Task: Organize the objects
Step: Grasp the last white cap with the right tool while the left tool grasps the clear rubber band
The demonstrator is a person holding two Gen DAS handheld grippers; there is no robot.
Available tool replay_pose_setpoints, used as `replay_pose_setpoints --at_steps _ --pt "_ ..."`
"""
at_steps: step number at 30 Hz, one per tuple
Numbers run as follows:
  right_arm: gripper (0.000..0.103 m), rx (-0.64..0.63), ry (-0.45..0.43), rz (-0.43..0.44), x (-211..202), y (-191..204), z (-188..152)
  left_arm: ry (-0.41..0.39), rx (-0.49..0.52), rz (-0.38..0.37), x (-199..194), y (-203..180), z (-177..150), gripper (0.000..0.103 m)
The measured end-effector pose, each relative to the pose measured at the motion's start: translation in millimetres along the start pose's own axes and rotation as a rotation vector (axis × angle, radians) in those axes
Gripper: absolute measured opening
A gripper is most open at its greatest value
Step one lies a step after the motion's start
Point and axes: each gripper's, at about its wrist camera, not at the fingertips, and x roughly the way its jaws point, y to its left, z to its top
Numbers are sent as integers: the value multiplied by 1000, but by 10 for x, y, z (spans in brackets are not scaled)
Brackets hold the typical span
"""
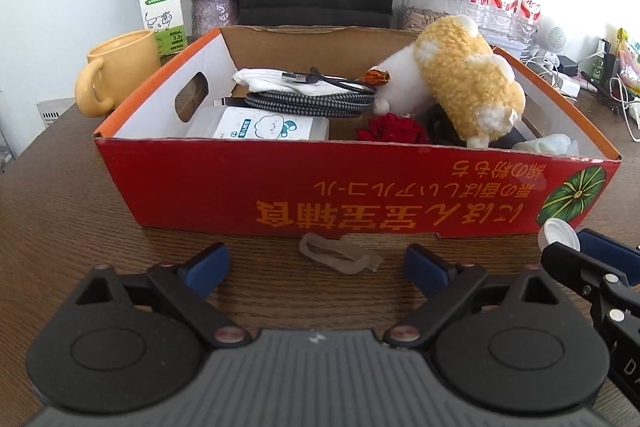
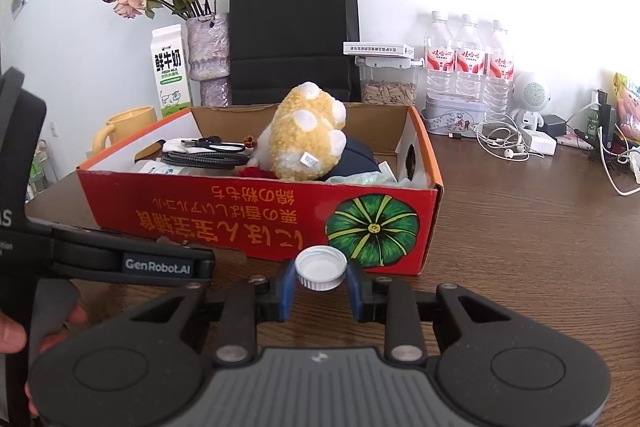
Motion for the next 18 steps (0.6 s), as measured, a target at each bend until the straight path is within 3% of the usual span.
replay_pose_setpoints --at_steps 3,5,8,10,18 --pt "26 -1 0 0 -3 1 -1 -16 3 7 -41 3 0 68" --pt "26 -2 0 -1 -3 6 -3 -26 8 -10 -77 13 -6 35" --pt "26 -2 -1 0 -3 6 -1 -33 -13 -62 -142 67 -10 9" --pt "26 -4 -2 0 -6 11 -6 -42 -13 -88 -181 88 -19 4" --pt "26 -10 -22 10 -48 23 -15 -103 -1 -138 -393 191 -83 3"
